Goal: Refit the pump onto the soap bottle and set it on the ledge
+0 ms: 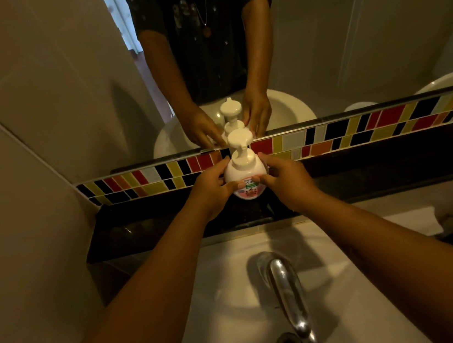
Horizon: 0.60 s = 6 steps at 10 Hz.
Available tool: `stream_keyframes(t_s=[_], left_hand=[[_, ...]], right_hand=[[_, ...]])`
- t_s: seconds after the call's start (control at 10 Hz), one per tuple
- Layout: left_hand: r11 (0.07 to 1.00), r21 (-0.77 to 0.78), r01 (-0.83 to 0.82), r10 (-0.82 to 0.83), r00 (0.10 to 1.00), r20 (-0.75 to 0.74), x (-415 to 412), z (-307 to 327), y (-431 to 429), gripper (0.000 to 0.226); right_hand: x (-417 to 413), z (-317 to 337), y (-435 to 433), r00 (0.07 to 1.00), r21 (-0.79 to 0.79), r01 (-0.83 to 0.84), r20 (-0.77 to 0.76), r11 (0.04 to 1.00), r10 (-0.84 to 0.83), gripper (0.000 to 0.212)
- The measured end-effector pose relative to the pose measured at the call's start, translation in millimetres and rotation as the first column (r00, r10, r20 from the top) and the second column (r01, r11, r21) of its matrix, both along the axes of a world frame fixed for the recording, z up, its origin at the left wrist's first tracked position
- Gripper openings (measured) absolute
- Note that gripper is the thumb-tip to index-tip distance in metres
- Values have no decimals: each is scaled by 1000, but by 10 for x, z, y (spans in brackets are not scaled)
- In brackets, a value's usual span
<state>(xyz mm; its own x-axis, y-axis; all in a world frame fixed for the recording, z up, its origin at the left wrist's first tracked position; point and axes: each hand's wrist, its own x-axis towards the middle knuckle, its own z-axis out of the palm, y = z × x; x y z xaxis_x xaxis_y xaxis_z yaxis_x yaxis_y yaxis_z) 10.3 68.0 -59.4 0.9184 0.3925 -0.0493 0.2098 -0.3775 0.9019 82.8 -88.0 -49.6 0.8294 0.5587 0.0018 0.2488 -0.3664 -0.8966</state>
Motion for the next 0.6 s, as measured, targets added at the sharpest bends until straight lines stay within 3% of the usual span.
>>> stream_keyframes(t_s=[0.2, 0.4, 0.6], left_hand=[[991, -46, -125, 129, 987, 92, 49, -181, -31, 39], [991, -24, -130, 132, 985, 111, 76, -218, -40, 41], [978, 130, -162, 146, 982, 123, -88, -230, -143, 55]], right_hand=[[42, -79, 64, 999, 34, 49, 6, 998, -49, 49], [74, -102, 79, 999, -4, 36, 39, 999, -35, 53], [61, -142, -27, 994, -140, 52, 102, 989, -37, 69]])
